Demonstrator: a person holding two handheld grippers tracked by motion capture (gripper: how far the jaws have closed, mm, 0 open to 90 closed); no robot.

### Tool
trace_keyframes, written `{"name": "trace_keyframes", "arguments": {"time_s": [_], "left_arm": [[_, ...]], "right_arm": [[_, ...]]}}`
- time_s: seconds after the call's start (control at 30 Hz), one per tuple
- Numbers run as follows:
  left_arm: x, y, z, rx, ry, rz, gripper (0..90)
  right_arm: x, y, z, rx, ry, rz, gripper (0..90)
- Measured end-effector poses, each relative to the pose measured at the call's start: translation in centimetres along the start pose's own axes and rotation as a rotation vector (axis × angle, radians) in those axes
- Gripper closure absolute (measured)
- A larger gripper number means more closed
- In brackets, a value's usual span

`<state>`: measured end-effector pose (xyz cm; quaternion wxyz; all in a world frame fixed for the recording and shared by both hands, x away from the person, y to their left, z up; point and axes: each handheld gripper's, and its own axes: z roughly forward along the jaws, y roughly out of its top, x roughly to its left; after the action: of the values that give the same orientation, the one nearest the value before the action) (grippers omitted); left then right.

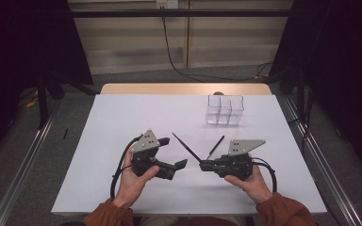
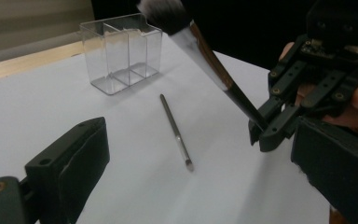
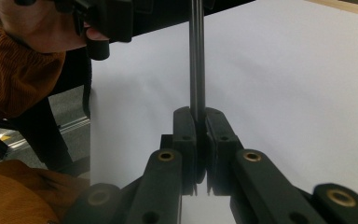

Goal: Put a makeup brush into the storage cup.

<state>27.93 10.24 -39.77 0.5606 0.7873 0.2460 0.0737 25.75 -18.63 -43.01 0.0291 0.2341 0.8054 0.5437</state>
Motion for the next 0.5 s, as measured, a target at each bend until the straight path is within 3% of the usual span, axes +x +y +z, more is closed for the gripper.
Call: {"name": "trace_keyframes", "arguments": {"time_s": [0.13, 0.3, 0.4, 0.5], "left_arm": [[0.01, 0.29, 0.28, -0.028, -0.033, 0.002, 5.6], [0.02, 0.42, 0.63, -0.024, -0.029, 0.002, 7.0], [0.00, 0.40, 0.75, -0.021, -0.021, 0.013, 15.3], [0.17, 0.49, 0.78, -0.025, -0.032, -0.016, 27.4]], "right_arm": [[0.04, 0.01, 0.09, 0.000, -0.001, 0.000, 84.2], [0.04, -0.05, 0.20, 0.006, -0.001, 0.000, 84.2], [0.08, -0.08, 0.32, 0.008, 0.000, 0.000, 84.2], [0.09, -0.09, 0.34, 0.008, -0.001, -0.002, 84.2]]}}
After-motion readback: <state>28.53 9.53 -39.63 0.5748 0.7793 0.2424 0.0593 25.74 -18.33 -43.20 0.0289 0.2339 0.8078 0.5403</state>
